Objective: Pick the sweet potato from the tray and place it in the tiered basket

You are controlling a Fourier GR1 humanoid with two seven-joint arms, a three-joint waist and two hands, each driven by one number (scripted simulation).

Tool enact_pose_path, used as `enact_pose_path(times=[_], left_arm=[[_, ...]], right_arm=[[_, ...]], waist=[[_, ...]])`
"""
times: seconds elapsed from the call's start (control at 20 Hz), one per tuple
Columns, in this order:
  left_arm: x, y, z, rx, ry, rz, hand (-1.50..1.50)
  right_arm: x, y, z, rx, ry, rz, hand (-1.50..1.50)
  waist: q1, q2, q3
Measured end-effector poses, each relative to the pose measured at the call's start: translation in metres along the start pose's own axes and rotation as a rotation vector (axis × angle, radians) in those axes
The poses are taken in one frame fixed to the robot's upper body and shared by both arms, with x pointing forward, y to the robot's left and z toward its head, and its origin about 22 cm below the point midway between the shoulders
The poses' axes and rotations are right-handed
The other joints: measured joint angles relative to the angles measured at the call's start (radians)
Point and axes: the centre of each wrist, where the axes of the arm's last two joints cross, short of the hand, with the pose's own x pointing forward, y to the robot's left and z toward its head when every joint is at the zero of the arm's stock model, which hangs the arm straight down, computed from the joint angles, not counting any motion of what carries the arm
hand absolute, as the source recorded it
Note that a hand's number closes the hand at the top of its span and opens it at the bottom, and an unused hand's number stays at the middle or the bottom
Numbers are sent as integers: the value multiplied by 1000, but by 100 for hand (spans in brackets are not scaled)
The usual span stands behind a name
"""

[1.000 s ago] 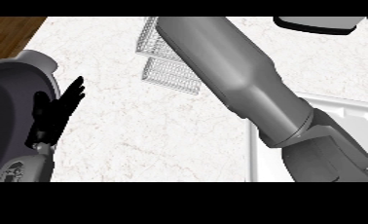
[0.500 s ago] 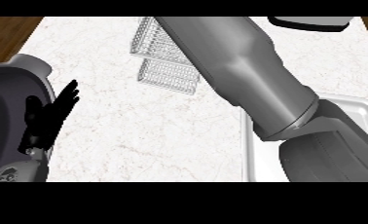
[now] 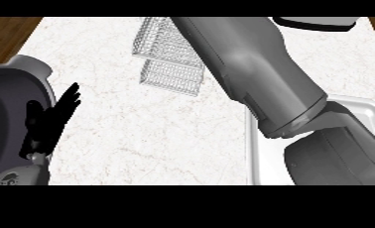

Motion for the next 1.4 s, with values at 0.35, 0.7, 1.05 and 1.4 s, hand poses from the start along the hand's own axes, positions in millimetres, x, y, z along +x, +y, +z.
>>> enact_pose_path(times=[0.35,0.7,1.05,1.4], left_arm=[[1,5,-1,7,1,-2,0],[-6,10,6,12,9,6,0],[-11,16,10,30,28,15,0],[-27,23,21,79,63,35,0]], right_arm=[[-7,15,-8,168,143,-39,-150],[-5,-2,-5,63,146,-196,-150],[-8,-47,-3,-69,203,-431,-150],[-27,-69,-13,-52,248,-741,-150]], waist=[[-8,-1,1],[-22,-7,2],[-53,-21,3],[-107,-43,6]])
